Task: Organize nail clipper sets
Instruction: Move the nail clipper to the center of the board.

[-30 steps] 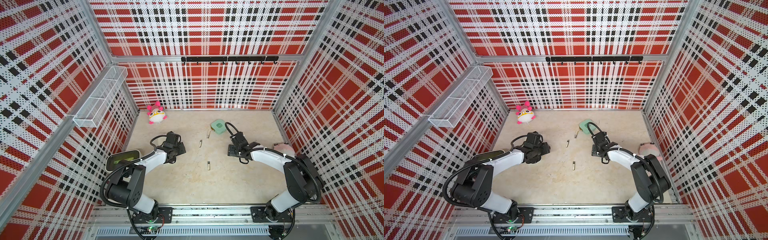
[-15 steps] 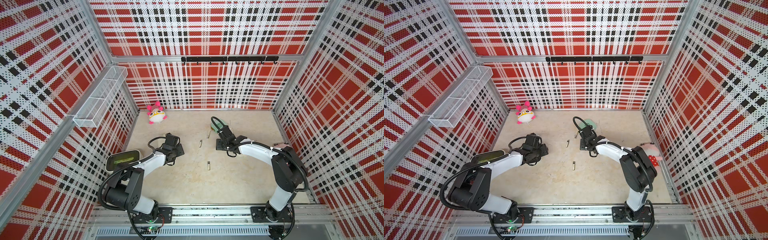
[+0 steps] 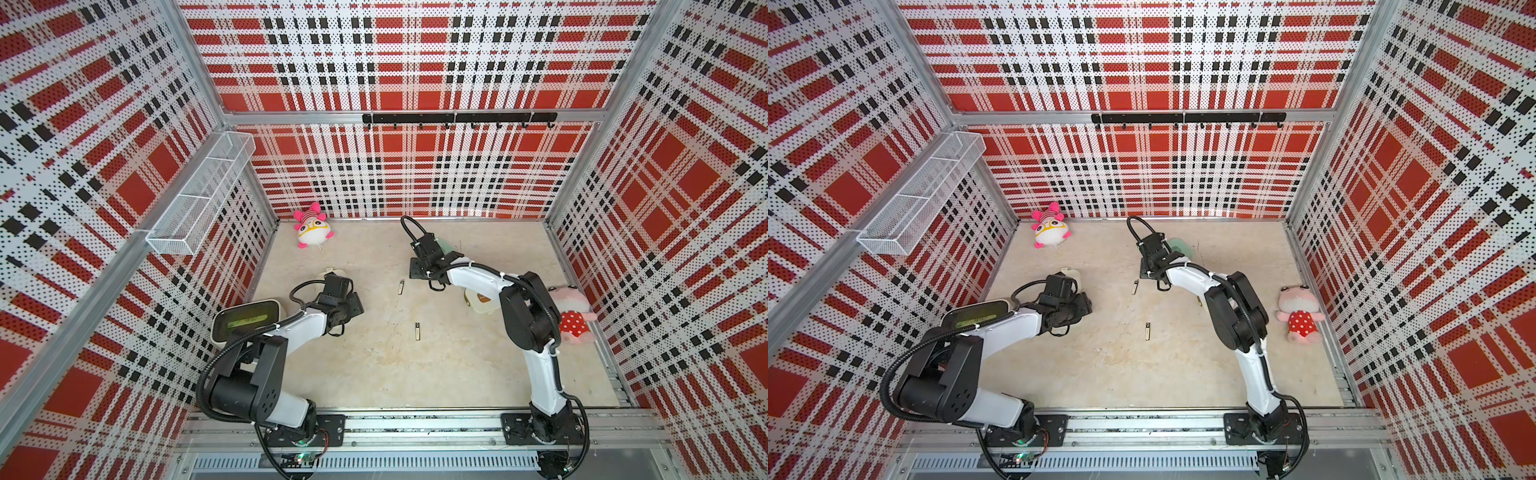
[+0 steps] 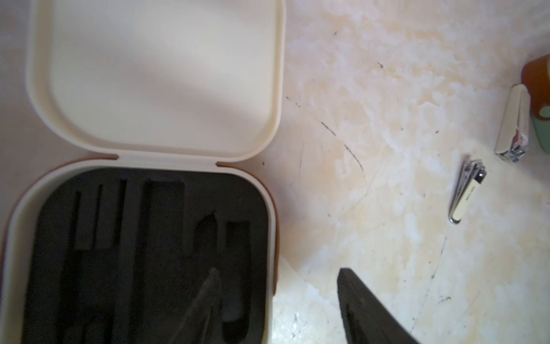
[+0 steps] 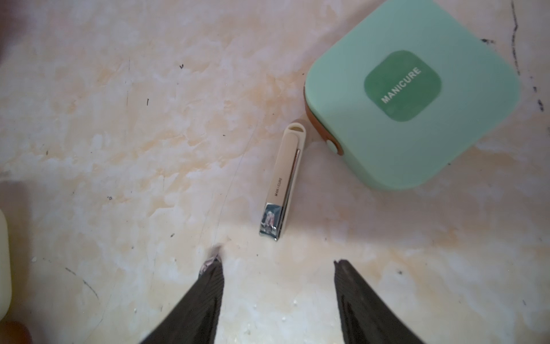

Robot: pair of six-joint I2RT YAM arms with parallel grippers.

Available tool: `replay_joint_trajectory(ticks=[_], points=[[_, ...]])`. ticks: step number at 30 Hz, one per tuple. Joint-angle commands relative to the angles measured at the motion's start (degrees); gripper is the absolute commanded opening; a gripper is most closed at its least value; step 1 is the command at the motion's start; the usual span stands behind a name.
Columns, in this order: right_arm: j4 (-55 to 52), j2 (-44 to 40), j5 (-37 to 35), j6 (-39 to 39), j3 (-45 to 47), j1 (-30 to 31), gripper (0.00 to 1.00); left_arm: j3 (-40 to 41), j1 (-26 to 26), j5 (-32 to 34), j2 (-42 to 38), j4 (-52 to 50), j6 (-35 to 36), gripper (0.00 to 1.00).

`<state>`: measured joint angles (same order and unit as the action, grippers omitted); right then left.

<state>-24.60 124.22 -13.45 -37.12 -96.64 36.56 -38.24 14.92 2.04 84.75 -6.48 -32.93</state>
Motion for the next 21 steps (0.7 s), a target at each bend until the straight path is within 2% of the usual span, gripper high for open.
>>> replay_joint_trajectory(ticks=[1,7,16,21], points=[[-5.7,4.6,-4.5,-0.5,-6.8,1.1,0.64,1.3,-0.3,-1.1,0.2,2.6,-0.2,0.67],[-9.0,8.5,-8.2,-2.1,-11.8,1.2,0.65,2.2,-0.3,-2.6,0.5,4.4,-0.4,0.67],[-12.0,14.8,-7.9,-1.8,-19.5,0.8,0.65,2.9,-0.3,-4.3,0.7,5.4,-0.5,0.67],[-11.8,15.7,-7.0,-2.6,-19.3,-0.1,0.62,3.6,-0.3,-4.6,-0.1,5.6,-0.7,0.67]])
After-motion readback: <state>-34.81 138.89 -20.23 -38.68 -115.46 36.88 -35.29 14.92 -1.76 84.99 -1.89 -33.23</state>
